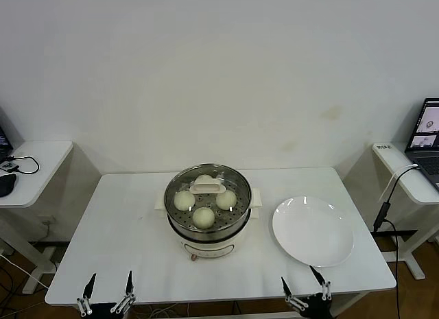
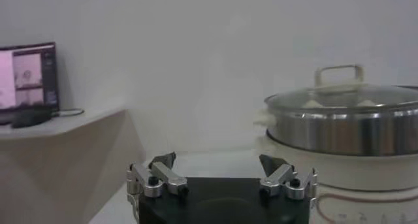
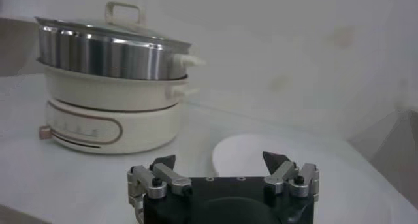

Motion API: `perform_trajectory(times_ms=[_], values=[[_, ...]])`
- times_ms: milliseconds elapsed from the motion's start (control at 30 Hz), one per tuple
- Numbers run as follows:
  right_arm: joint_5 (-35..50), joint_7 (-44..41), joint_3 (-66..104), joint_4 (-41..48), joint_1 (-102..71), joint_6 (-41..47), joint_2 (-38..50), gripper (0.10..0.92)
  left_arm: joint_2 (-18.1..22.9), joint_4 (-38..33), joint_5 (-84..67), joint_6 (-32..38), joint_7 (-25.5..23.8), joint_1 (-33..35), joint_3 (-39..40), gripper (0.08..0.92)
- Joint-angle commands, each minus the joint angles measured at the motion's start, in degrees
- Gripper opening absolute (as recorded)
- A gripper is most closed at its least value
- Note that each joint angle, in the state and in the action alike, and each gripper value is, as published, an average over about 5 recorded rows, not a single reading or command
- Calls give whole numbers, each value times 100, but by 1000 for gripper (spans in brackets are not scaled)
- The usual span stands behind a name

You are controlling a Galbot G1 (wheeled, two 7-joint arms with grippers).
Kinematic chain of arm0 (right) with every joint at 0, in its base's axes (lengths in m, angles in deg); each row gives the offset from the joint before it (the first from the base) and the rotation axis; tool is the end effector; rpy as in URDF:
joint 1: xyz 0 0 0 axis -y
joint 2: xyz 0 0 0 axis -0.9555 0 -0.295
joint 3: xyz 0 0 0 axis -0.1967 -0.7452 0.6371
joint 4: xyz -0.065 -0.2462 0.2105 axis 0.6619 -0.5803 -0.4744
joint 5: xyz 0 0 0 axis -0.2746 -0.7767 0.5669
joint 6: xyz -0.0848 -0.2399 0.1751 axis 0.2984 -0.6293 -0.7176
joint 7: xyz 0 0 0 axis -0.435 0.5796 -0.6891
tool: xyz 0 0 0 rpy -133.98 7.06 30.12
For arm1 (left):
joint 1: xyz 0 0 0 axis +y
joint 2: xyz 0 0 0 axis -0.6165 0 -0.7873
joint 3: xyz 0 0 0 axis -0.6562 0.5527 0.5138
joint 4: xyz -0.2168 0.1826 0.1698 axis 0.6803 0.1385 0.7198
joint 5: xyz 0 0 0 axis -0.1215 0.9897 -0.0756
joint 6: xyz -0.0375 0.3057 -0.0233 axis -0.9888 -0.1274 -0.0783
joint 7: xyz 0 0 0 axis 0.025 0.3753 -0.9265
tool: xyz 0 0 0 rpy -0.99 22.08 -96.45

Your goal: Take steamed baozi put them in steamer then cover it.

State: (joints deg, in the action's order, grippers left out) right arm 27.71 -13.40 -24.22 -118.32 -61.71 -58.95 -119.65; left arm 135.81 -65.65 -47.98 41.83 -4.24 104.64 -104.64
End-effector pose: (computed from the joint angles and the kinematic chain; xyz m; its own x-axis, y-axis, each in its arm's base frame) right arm 0.0600 -0.0710 -0.3454 -0.9522 -0.2349 0.1952 -0.2644 0.9540 -0.1416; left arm 0.0266 0.0562 -0.3159 -0.9852 -0.1361 0.1040 -0.1255 0.9869 0.1018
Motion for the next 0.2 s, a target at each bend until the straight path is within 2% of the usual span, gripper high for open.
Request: perform_trajectory(times_ms=[33, 200], values=[[579, -19, -309, -298, -102, 603, 129, 823, 1, 260, -297, 139, 26, 152, -67, 823], [702, 32, -350, -361, -84, 794, 214, 823, 13, 225, -400, 32, 19, 139, -36, 823]])
